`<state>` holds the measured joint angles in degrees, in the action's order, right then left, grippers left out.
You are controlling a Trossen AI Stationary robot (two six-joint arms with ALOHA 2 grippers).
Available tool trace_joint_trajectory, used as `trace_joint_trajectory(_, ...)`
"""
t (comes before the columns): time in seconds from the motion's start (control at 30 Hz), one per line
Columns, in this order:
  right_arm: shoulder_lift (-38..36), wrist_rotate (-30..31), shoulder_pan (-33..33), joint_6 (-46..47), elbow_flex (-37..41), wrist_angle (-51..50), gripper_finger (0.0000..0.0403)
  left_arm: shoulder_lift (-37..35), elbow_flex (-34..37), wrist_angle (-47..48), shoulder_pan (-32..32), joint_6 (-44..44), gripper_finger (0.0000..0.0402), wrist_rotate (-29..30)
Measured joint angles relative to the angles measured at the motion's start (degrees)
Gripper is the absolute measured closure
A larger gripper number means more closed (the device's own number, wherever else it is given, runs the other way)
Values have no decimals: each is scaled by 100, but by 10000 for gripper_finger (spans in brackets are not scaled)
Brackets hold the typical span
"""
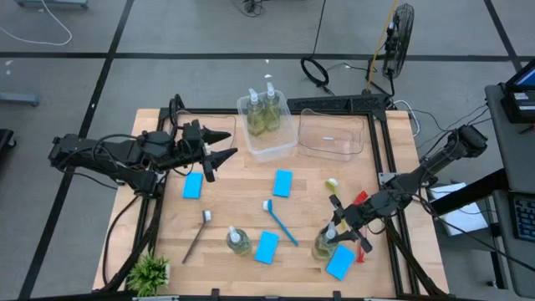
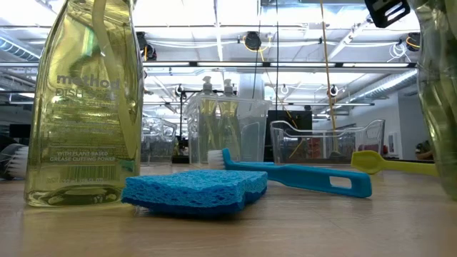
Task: Pick & Place Kitchen Sink Supplies
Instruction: Put the dish soap into the white bin
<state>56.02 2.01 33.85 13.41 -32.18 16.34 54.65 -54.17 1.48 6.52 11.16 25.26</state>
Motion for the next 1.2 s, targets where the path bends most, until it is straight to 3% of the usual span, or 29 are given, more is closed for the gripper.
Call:
trace_joint_trajectory(0.6, -393, 143, -278, 676, 22, 133, 293, -1, 0, 0, 2, 362, 133, -20)
trace_joint_trajectory(0.9, -656, 140, -633, 844, 15, 277, 292, 1, 0, -1, 0, 1013, 133, -20)
trace_joint_trajectory(1.2, -812, 118, -1137, 812, -283, 367, 292, 149, 0, -536, 0, 1026, 133, -20)
